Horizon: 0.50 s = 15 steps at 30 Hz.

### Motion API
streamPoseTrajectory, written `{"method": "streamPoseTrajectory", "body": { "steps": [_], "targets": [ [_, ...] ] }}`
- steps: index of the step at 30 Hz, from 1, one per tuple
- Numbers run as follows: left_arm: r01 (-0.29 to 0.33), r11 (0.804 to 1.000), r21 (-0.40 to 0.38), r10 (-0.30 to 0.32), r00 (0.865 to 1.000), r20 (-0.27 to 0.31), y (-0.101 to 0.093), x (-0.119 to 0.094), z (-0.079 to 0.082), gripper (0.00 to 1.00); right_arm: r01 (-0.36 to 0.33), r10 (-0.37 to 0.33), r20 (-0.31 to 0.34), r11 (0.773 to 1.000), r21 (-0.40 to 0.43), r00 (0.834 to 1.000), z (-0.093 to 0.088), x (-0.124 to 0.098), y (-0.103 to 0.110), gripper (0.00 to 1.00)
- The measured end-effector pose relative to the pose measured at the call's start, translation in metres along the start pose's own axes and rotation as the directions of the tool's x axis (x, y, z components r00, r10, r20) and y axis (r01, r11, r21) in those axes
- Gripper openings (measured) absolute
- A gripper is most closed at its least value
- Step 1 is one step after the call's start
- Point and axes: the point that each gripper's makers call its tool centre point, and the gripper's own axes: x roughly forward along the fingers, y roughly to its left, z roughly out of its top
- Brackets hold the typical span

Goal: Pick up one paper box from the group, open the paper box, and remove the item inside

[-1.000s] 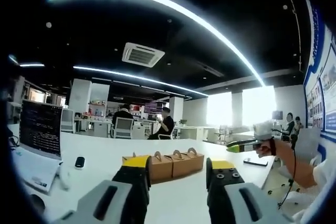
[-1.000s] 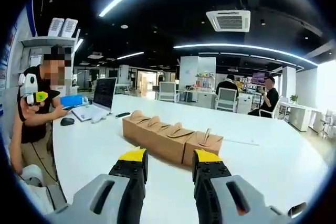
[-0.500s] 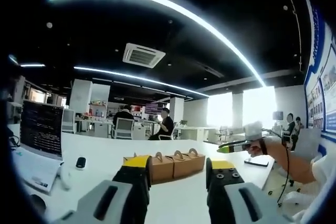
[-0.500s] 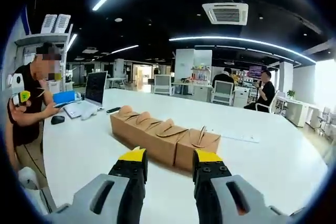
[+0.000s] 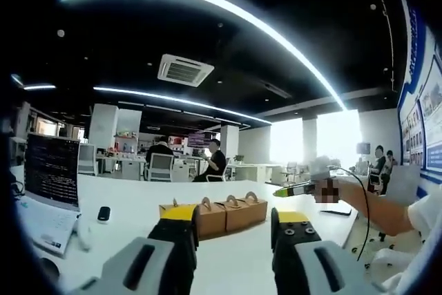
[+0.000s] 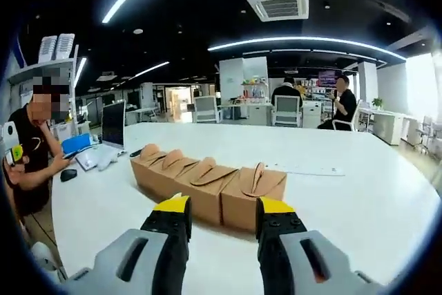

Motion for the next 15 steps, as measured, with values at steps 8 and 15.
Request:
{"method": "streamPoseTrajectory", "body": {
  "steps": [8,15],
  "targets": [
    [0.003,1.000,-0.008,-0.003,1.000,-0.009,0.003,0.004,-0.005,0.43,0.031,-0.032,-0.029,0.999,-0.018,0.999,0.002,0.022,-0.012,0.36],
    [0.003,1.000,-0.005,-0.003,1.000,-0.007,0.002,0.002,-0.004,0.43,0.047,-0.047,-0.015,0.998,0.042,0.999,0.006,0.040,-0.022,0.35]
  ]
}}
